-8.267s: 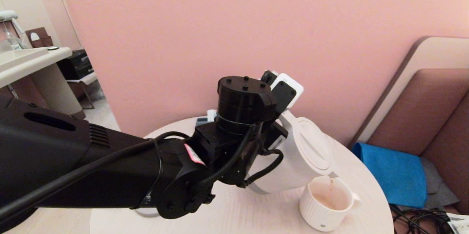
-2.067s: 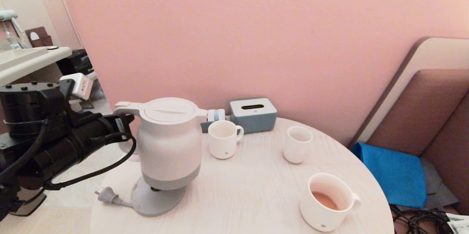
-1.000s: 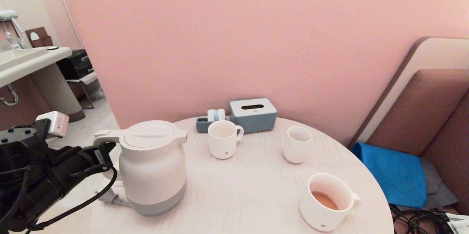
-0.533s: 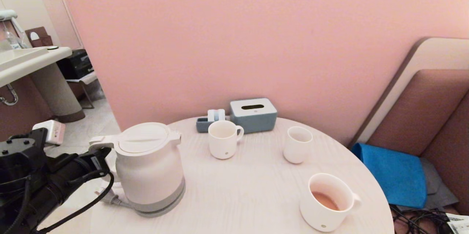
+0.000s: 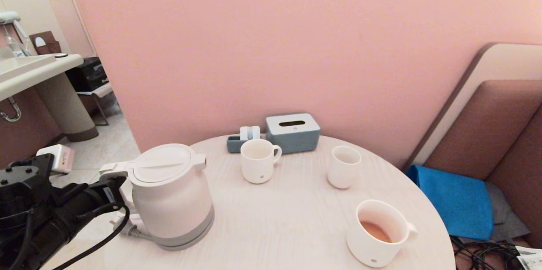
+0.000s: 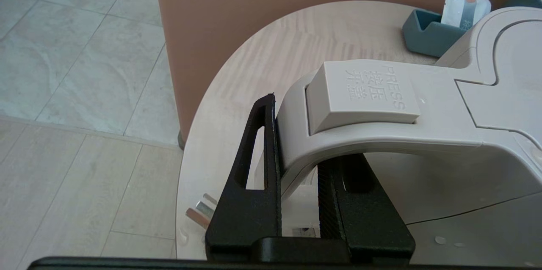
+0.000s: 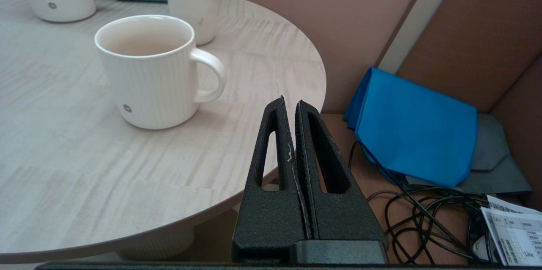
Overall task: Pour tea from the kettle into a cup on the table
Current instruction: Put down the kettle on the table
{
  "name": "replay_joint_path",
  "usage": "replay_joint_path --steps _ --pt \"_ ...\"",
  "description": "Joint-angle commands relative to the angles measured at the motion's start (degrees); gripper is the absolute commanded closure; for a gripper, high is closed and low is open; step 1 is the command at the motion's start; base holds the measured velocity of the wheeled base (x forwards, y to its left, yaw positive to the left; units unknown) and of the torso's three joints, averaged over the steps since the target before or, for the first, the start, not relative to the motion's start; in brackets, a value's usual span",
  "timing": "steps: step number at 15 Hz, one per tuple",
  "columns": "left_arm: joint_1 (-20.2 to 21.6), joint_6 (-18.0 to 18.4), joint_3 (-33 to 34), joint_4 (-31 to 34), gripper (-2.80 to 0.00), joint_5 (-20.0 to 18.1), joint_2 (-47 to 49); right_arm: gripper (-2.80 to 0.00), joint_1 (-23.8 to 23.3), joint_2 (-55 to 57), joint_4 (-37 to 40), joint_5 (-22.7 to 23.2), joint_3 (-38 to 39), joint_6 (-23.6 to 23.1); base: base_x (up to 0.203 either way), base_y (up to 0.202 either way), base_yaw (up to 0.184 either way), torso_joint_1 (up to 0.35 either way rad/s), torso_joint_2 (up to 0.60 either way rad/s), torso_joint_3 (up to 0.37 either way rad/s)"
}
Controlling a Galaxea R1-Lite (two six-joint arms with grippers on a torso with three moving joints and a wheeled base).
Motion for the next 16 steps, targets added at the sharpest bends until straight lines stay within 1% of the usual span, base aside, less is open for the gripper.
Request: replay_joint_path --steps 1,3,7,11,12,16 --pt "-0.2 -0.1 0.4 -0.1 0.00 0.0 0.2 0.00 0.0 0.0 0.0 0.0 0.0 0.0 0.000 0.000 0.000 0.000 0.00 0.000" --pt "-0.3 0.1 0.4 -0.1 0.00 0.0 0.0 0.00 0.0 0.0 0.0 0.0 0.0 0.0 0.000 0.000 0.000 0.000 0.00 0.000" --pt "-0.2 1.9 0.3 -0.1 0.00 0.0 -0.1 0.00 0.0 0.0 0.0 0.0 0.0 -0.1 0.000 0.000 0.000 0.000 0.00 0.000" --pt "-0.3 1.9 0.6 -0.1 0.00 0.0 0.2 0.00 0.0 0.0 0.0 0.0 0.0 0.0 0.000 0.000 0.000 0.000 0.00 0.000" --pt "-0.3 1.9 0.7 0.0 -2.80 0.0 0.3 0.00 0.0 0.0 0.0 0.0 0.0 0.0 0.000 0.000 0.000 0.000 0.00 0.000" --pt "-0.3 2.0 0.6 -0.1 -2.80 0.0 0.3 0.00 0.0 0.0 0.0 0.0 0.0 0.0 0.000 0.000 0.000 0.000 0.00 0.000"
